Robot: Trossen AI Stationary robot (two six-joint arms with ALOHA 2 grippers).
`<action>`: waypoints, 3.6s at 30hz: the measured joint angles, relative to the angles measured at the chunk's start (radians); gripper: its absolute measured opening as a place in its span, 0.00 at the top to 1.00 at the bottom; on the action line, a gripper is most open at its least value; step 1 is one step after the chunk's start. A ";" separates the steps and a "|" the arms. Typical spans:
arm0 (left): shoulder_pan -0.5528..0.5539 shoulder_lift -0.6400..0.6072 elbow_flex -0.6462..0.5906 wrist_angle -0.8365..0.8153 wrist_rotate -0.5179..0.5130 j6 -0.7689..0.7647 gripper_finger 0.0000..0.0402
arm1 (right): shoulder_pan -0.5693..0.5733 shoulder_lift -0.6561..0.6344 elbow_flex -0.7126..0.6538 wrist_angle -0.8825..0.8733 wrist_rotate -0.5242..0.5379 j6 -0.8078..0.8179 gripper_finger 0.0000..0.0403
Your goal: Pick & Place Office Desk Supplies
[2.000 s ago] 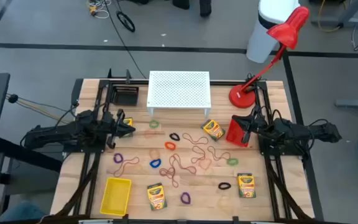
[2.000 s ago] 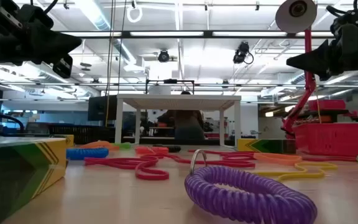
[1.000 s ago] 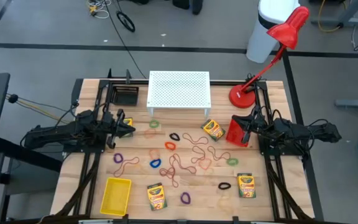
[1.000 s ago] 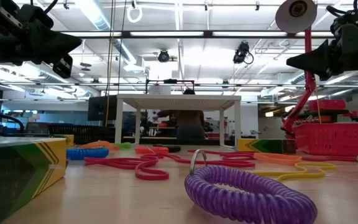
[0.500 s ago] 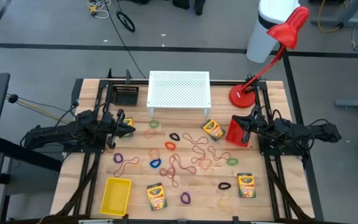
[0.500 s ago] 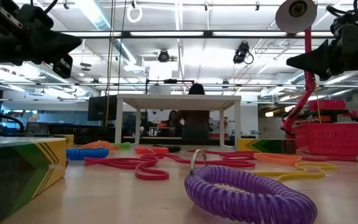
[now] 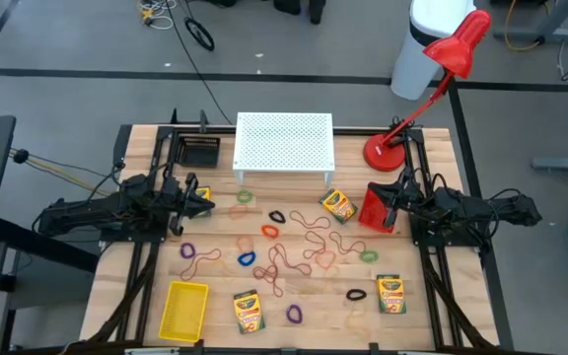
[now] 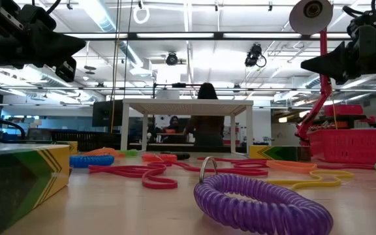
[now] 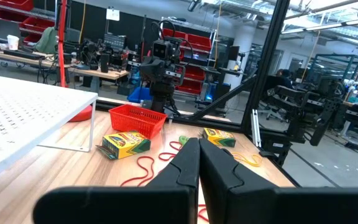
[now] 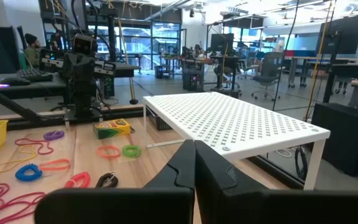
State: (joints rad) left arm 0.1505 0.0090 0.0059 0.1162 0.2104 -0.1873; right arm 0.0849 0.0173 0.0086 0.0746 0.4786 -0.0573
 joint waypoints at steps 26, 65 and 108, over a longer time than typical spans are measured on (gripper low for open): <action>0.000 0.000 0.000 0.000 0.000 0.000 0.98 | 0.000 0.000 0.000 0.000 0.000 0.000 0.99; 0.000 0.192 0.000 0.118 -0.154 0.041 0.99 | 0.000 0.050 0.000 0.232 0.034 0.080 1.00; 0.000 0.301 0.000 0.222 -0.247 -0.004 0.91 | 0.113 1.330 0.976 -0.877 -0.288 0.850 0.99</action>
State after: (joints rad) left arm 0.1501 0.3103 0.0059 0.3382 -0.0368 -0.1909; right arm 0.1979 1.3476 0.9848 -0.8020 0.1905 0.7927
